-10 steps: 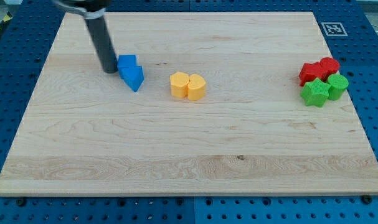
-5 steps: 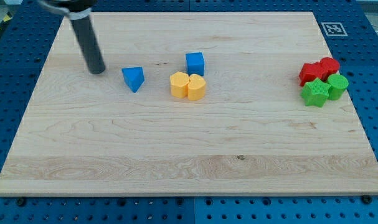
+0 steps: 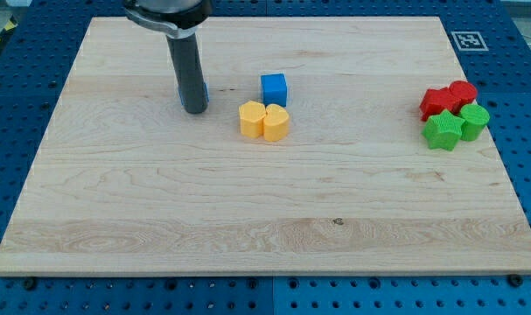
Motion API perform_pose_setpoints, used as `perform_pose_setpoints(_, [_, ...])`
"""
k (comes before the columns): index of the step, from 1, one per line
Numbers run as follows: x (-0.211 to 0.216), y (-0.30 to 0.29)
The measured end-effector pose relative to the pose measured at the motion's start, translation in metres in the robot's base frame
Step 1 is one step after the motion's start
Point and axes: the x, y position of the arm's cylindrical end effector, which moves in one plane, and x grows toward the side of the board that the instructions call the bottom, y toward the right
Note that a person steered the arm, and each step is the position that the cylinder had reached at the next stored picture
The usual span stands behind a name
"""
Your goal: Push the blue blocks into the yellow blocks
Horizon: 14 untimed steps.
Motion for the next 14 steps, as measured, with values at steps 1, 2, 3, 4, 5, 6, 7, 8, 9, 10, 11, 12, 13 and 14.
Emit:
perform_pose_setpoints(1, [0.003, -0.024])
perform_pose_setpoints(2, [0.003, -0.069])
perform_pose_setpoints(3, [-0.014, -0.089])
perform_pose_setpoints(4, [-0.022, -0.077])
perform_pose_setpoints(5, [-0.029, -0.042])
perform_pose_setpoints(6, [-0.03, 0.004])
perform_pose_setpoints(7, [-0.03, 0.027])
perform_pose_setpoints(8, [-0.03, 0.025])
perform_pose_setpoints(9, [-0.054, 0.019])
perform_pose_setpoints(10, [-0.059, 0.037])
perform_pose_setpoints(11, [-0.04, 0.052])
perform_pose_setpoints(12, [-0.03, 0.063])
perform_pose_setpoints(13, [-0.043, 0.061])
perform_pose_setpoints(14, [-0.075, 0.068])
